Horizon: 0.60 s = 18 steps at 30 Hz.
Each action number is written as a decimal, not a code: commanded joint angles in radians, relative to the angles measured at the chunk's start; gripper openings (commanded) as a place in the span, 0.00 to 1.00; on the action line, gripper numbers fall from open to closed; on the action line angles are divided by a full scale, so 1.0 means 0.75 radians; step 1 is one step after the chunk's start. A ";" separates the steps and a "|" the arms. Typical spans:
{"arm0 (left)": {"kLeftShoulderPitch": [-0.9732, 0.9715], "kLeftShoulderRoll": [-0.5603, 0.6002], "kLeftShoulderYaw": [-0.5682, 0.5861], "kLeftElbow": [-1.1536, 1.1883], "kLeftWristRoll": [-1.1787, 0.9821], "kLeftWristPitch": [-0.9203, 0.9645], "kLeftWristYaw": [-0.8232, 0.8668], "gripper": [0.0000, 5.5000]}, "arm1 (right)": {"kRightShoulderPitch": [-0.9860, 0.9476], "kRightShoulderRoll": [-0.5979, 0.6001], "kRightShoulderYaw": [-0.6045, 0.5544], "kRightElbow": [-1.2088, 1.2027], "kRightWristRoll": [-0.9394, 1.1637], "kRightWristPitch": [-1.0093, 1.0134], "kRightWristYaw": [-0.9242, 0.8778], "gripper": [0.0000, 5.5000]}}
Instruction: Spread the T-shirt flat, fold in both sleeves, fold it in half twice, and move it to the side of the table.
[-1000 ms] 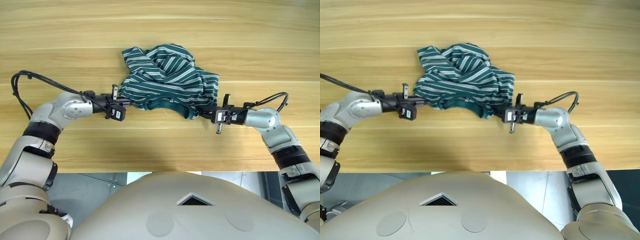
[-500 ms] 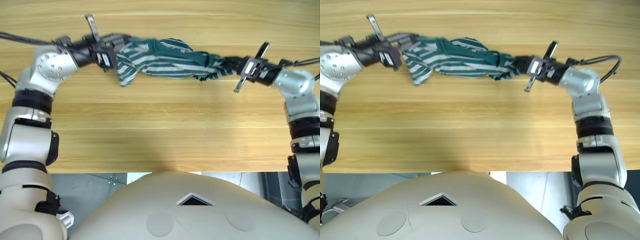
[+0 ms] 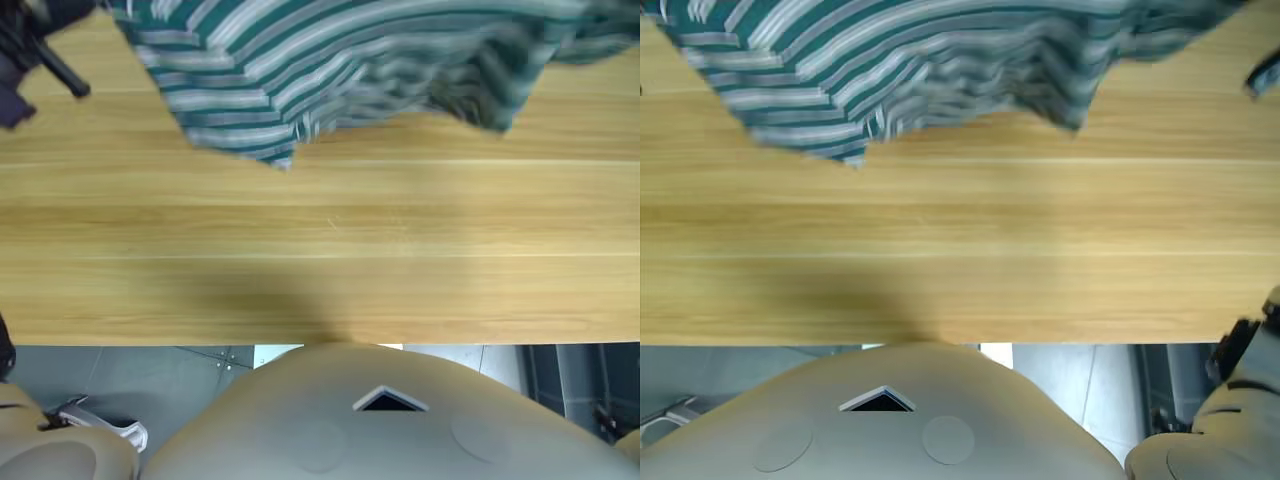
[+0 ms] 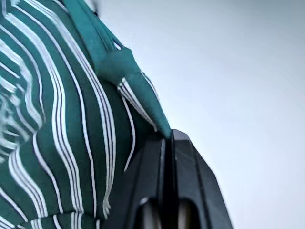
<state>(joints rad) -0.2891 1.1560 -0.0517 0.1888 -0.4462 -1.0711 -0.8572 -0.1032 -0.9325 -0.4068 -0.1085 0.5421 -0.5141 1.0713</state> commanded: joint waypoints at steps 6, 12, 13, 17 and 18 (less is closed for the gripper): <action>0.611 0.061 0.487 -0.470 -0.875 -0.020 -0.535 0.00 | 0.498 0.073 -0.447 -0.548 0.812 0.109 0.616 0.01; 0.221 -0.094 0.472 -0.455 -1.013 0.452 -0.723 0.00 | 0.195 -0.002 -0.252 -0.297 0.600 0.261 0.534 0.01; 0.088 -0.138 0.378 -0.379 -0.875 0.509 -0.710 0.00 | 0.073 -0.012 -0.148 -0.187 0.464 0.279 0.491 0.01; -0.489 -0.405 -0.016 0.259 -0.189 0.617 -0.745 0.00 | -0.530 0.047 0.349 0.451 -0.240 0.275 0.344 0.01; -0.648 -0.464 -0.115 0.514 0.010 0.616 -0.732 0.00 | -0.712 0.091 0.477 0.666 -0.409 0.273 0.334 0.01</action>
<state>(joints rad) -0.4908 0.9217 0.0470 0.1753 -0.7820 -0.6348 -1.3878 -0.3191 -0.9160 -0.2867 0.0345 0.5628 -0.3056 1.3723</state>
